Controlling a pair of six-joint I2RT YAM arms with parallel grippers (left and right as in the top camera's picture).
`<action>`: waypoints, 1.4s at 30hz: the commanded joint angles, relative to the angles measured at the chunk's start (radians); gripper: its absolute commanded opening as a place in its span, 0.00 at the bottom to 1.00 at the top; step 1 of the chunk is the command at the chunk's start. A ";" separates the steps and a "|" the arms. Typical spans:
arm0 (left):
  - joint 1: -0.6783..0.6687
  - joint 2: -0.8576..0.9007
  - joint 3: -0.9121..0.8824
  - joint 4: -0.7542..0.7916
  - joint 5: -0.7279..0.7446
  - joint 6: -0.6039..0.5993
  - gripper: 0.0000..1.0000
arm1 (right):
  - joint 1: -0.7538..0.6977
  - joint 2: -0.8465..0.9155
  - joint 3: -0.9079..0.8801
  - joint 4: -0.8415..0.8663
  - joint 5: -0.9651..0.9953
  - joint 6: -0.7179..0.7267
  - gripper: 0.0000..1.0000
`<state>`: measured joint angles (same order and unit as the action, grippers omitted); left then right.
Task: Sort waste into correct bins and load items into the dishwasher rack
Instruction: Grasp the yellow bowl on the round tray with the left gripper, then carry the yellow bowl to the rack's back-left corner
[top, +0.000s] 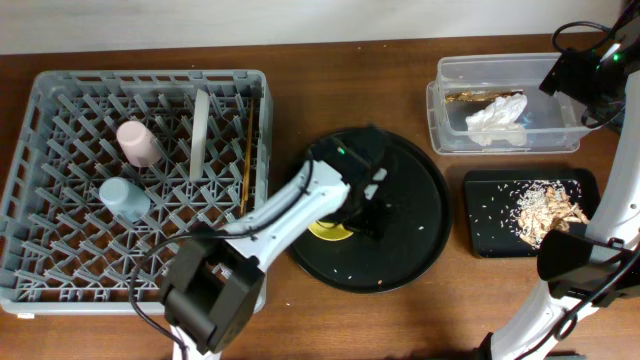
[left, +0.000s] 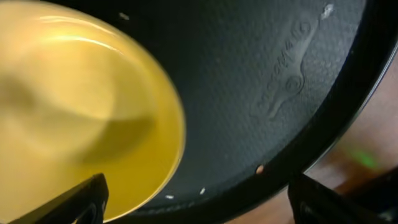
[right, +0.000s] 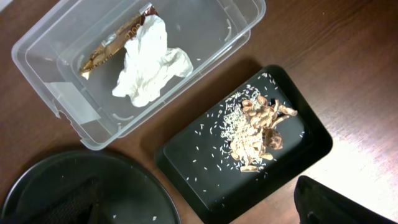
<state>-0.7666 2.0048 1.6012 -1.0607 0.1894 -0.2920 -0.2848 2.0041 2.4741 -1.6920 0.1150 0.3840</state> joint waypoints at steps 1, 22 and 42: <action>-0.064 -0.012 -0.069 0.078 -0.113 0.000 0.79 | -0.003 -0.002 0.006 -0.003 0.010 -0.006 0.99; -0.116 0.056 -0.076 0.199 -0.309 -0.035 0.15 | -0.003 -0.002 0.006 -0.003 0.010 -0.006 0.99; 0.567 -0.119 0.932 -0.496 -0.007 -0.082 0.01 | -0.003 -0.002 0.006 -0.003 0.010 -0.006 0.99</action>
<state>-0.4576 1.9602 2.4920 -1.5078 -0.0273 -0.3641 -0.2848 2.0041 2.4741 -1.6924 0.1154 0.3843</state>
